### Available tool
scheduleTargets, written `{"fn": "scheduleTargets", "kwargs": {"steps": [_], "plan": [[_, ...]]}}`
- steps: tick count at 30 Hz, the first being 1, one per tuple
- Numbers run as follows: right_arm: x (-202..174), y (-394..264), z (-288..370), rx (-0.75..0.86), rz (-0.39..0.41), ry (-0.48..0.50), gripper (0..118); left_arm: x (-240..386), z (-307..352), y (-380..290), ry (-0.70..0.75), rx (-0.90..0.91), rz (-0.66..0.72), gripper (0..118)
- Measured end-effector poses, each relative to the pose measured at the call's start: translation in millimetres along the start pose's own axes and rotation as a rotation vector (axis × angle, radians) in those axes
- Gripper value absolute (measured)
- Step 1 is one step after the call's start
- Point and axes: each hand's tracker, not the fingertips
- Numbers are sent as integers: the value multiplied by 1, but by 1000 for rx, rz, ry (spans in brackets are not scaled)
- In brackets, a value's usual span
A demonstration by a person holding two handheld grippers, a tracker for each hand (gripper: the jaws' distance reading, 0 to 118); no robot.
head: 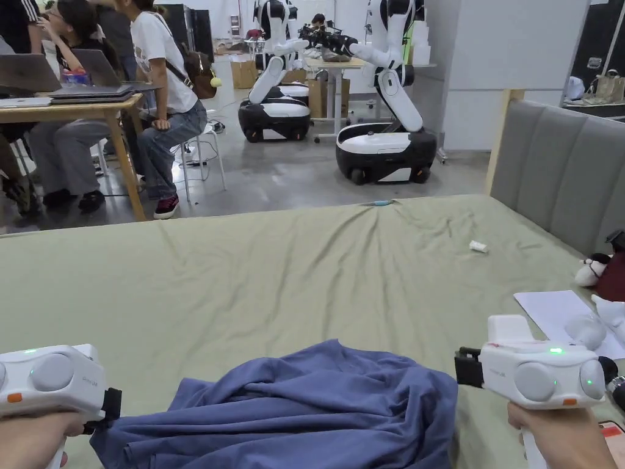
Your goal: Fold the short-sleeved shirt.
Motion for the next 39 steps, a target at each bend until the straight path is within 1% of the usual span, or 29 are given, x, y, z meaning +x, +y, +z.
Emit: {"fn": "scheduleTargets", "kwargs": {"steps": [1, 2, 5, 6, 7, 8, 9, 10, 12, 13, 14, 15, 16, 18, 20, 24, 27, 30, 32, 34, 37, 39], "plan": [[-1, -4, -9, -16, 9, -35, 64, 0, -2, 0, 5, -2, -1, 0], [-2, -8, -19, -24, -2, -40, 65, 1, -4, 0, 9, -3, -2, 0], [1, -17, -41, -87, -71, -2, 73, 1, -11, 3, 14, -15, -9, 0], [4, -17, -47, -92, -78, 10, 78, 2, -13, 3, 18, -20, -15, 0], [2, -19, -50, -89, -67, 11, 82, 2, -15, 3, 22, -27, -21, 0], [-2, -21, -54, -93, -63, 15, 83, 2, -18, 5, 23, -30, -23, 0], [-4, -22, -56, -93, -62, 32, 83, 2, -19, 5, 25, -31, -22, 0], [-7, -20, -50, -93, -62, 55, 82, 2, -21, 6, 27, -32, -21, 0], [-13, -20, -54, -111, -55, 68, 77, 3, -23, 8, 31, -34, -22, 0], [-15, -21, -56, -131, -47, 89, 77, 4, -24, 8, 33, -34, -24, 0], [-13, -23, -71, -154, -40, 102, 61, 5, -25, 8, 35, -33, -28, 0], [-15, -25, -73, -179, -27, 108, 30, 5, -25, 9, 37, -34, -32, 0], [-16, -28, -75, -212, -23, 119, 6, 4, -26, 9, 38, -35, -37, 0], [-16, -30, -75, -219, -34, 144, 5, 4, -25, 9, 37, -37, -42, 0], [-14, -29, -65, -181, -16, 123, 5, 4, -21, 7, 42, -26, -57, 0], [-8, -12, -36, -85, -14, 84, 4, 0, 1, 10, 61, 47, -63, 0], [-12, 11, -8, 5, 23, 46, 4, -2, 25, 19, 68, 82, -87, 0], [-16, 33, 9, 79, 43, 35, 4, -6, 54, 31, 127, 155, -136, 0], [-21, 50, 24, 115, 66, 28, 4, -11, 72, 41, 137, 170, -147, 0], [-27, 69, 41, 155, 78, 31, 4, -18, 93, 51, 186, 231, -172, 0], [-36, 98, 61, 213, 113, 22, 4, -32, 121, 67, 212, 293, -163, 0], [-40, 119, 75, 248, 116, 27, 4, -41, 139, 78, 224, 349, -141, 0]]}}
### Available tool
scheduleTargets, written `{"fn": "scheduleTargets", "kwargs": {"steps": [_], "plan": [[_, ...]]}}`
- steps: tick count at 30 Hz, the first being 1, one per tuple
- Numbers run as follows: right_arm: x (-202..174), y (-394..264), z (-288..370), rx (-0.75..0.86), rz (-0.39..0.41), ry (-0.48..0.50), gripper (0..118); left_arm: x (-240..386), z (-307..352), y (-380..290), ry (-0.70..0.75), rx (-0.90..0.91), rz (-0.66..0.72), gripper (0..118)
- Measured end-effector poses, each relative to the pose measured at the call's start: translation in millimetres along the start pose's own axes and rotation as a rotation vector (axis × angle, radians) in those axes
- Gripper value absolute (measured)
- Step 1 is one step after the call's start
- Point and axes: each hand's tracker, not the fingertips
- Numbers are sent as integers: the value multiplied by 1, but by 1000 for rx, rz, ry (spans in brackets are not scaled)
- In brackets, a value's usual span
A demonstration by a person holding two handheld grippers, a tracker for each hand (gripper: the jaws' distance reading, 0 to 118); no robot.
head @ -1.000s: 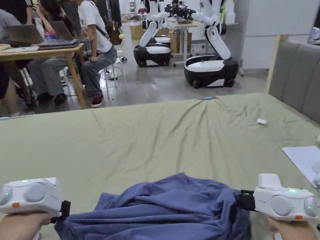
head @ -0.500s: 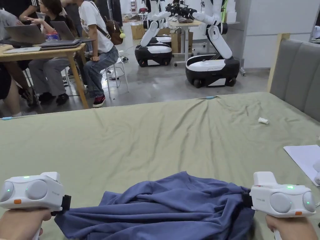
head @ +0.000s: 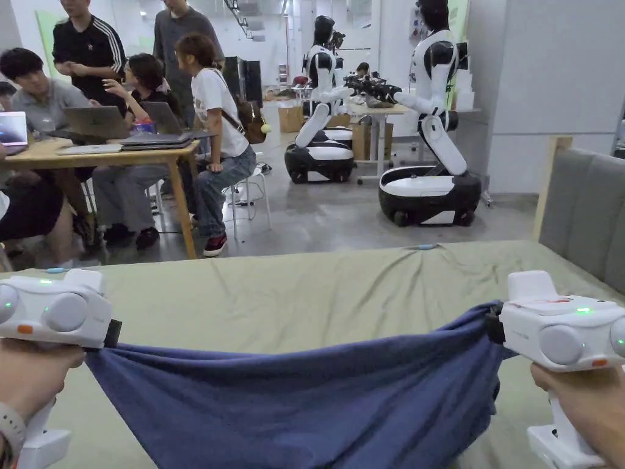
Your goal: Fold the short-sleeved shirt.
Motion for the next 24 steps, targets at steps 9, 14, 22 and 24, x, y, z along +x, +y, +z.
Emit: {"fn": "scheduleTargets", "kwargs": {"steps": [9, 14, 22, 24], "plan": [[-6, 112, 12, 190, 24, -8, 4, -47, 36, 77, 35, 173, 101, 0], [-9, 170, 16, 280, 39, -17, 4, -64, 45, 130, 58, 285, 148, 0], [-8, 214, -2, 350, 19, -30, 4, -73, 27, 180, 69, 334, 176, 0], [-10, 208, -15, 344, 15, -34, 4, -68, 9, 175, 65, 322, 170, 0]]}}
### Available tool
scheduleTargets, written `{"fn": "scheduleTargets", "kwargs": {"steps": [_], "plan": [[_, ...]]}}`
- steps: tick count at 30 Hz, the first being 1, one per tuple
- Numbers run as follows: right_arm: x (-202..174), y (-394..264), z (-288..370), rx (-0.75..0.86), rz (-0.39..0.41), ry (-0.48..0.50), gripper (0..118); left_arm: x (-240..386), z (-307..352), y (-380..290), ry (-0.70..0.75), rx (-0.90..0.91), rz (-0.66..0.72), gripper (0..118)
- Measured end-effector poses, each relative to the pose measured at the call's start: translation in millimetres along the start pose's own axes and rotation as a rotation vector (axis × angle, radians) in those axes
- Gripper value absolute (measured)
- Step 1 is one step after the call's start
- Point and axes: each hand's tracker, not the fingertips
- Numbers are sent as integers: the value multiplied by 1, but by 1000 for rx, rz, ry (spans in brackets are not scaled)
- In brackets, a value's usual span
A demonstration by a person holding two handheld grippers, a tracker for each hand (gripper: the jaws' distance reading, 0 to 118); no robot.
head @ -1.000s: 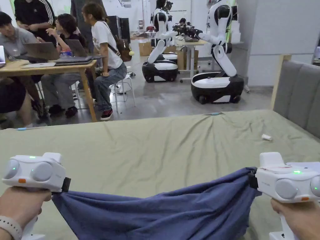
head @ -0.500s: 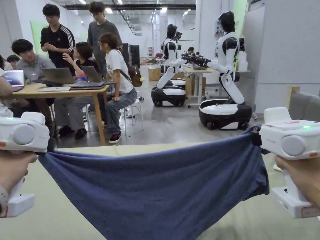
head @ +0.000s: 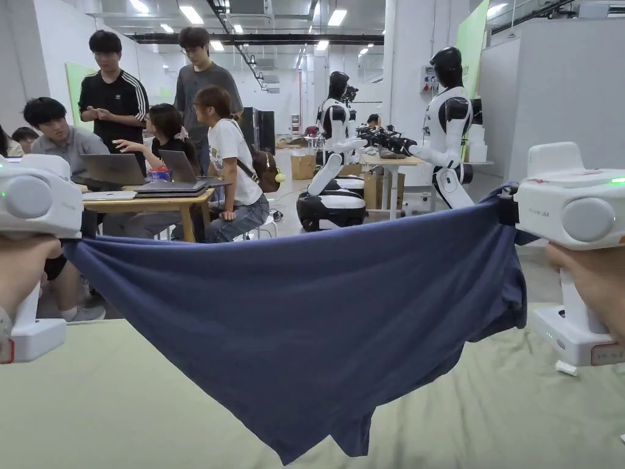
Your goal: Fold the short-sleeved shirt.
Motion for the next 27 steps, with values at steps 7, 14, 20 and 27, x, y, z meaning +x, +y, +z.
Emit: {"fn": "scheduleTargets", "kwargs": {"steps": [7, 14, 20, 27], "plan": [[-18, -101, -41, -166, -37, -3, 4, 24, -59, -95, -11, -161, -7, 0], [-17, -160, -31, -261, -66, -18, 4, 31, -56, -153, -33, -229, 8, 0], [-12, -183, 25, -301, -54, -18, 4, 19, 6, -184, -73, -264, 8, 0], [-27, -240, 149, -404, -11, 12, 4, -4, 92, -282, -87, -360, -22, 0]]}}
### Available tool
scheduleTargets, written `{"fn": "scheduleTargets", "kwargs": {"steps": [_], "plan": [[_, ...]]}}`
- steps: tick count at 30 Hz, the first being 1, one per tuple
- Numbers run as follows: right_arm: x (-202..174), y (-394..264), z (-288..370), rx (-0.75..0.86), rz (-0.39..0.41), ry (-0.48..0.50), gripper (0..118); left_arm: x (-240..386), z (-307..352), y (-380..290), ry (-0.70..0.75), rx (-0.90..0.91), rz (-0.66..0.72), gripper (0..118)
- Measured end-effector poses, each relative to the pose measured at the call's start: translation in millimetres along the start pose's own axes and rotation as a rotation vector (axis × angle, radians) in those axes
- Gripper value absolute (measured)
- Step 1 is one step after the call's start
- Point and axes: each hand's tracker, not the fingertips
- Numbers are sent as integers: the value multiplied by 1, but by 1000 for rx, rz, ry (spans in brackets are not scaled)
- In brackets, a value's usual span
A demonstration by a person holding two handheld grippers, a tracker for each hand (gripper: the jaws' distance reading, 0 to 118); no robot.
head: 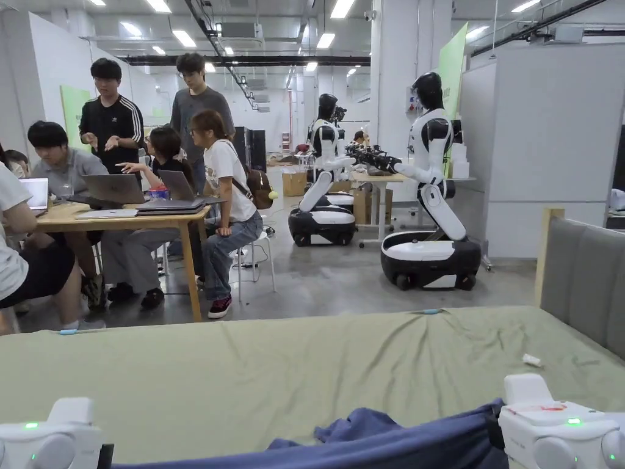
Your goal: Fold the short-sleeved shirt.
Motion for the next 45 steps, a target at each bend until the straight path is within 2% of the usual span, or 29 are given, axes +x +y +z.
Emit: {"fn": "scheduleTargets", "kwargs": {"steps": [2, 6, 7, 8, 9, 10, 11, 12, 13, 14, 15, 19, 21, 22, 23, 24, 25, 26, 27, 28, 30, 33, 39, 41, 42, 43, 44, 45], "plan": [[-2, -35, 12, -38, 9, 4, 4, -6, 4, -38, -23, -65, 21, 0], [2, -92, 9, -110, -52, 17, 5, -18, -4, -90, -50, -122, 94, 0], [-4, -96, 21, -117, -55, 10, 11, -19, -4, -100, -62, -130, 118, 3], [-10, -97, 34, -127, -65, 6, 22, -19, -3, -106, -68, -119, 125, 17], [-11, -98, 37, -132, -68, 10, 43, -19, -1, -110, -62, -111, 123, 47], [-13, -96, 42, -123, -65, 0, 79, -21, 1, -110, -51, -87, 124, 88], [-15, -91, 48, -91, -56, -30, 92, -21, 8, -108, -40, -37, 123, 98], [-12, -84, 37, -64, -56, -34, 99, -20, 13, -105, -39, -12, 123, 100], [-15, -71, 43, -34, -61, -13, 99, -17, 19, -99, -28, 29, 116, 100], [-22, -56, 50, 16, -63, 6, 111, -16, 18, -89, -12, 59, 105, 98], [-29, -44, 57, 55, -61, 9, 116, -11, 22, -81, -4, 84, 94, 95], [-60, 2, 68, 180, -101, 110, 117, 23, 54, -49, -59, 225, 47, 95], [-76, 11, 76, 194, -88, 124, 115, 36, 63, -39, -73, 264, 1, 95], [-85, 13, 78, 208, -74, 142, 106, 43, 71, -36, -85, 273, -15, 94], [-92, 13, 78, 219, -58, 147, 90, 45, 74, -33, -80, 272, -9, 91], [-98, 14, 78, 223, -45, 146, 66, 45, 76, -32, -79, 275, -5, 81], [-103, 13, 77, 222, -40, 147, 31, 44, 77, -30, -76, 278, -4, 48], [-107, 12, 76, 219, -40, 148, 15, 43, 79, -31, -73, 275, -4, 7], [-105, 7, 70, 219, -44, 148, 7, 38, 77, -30, -75, 251, -10, 0], [-105, 5, 67, 221, -43, 153, 0, 38, 77, -31, -18, 237, -18, 0], [-110, 2, 61, 214, -39, 168, 0, 23, 75, -36, -79, 193, -29, 0], [-121, -5, 42, 185, -16, 188, 0, -1, 60, -51, -56, 80, -44, 0], [-149, -21, 15, 125, 17, 233, 0, -62, 8, -106, -59, -83, 92, 0], [-156, -25, 7, 107, 31, 248, 0, -67, -9, -122, -79, -107, 127, 49], [-159, -26, 2, 101, 36, 251, 0, -74, -16, -129, -78, -111, 130, 64], [-161, -26, -1, 92, 44, 253, 0, -75, -26, -135, -103, -142, 148, 64], [-162, -27, -4, 87, 48, 254, 0, -75, -33, -138, -119, -172, 153, 96], [-163, -28, -8, 81, 52, 252, 0, -75, -39, -140, -125, -158, 148, 109]]}}
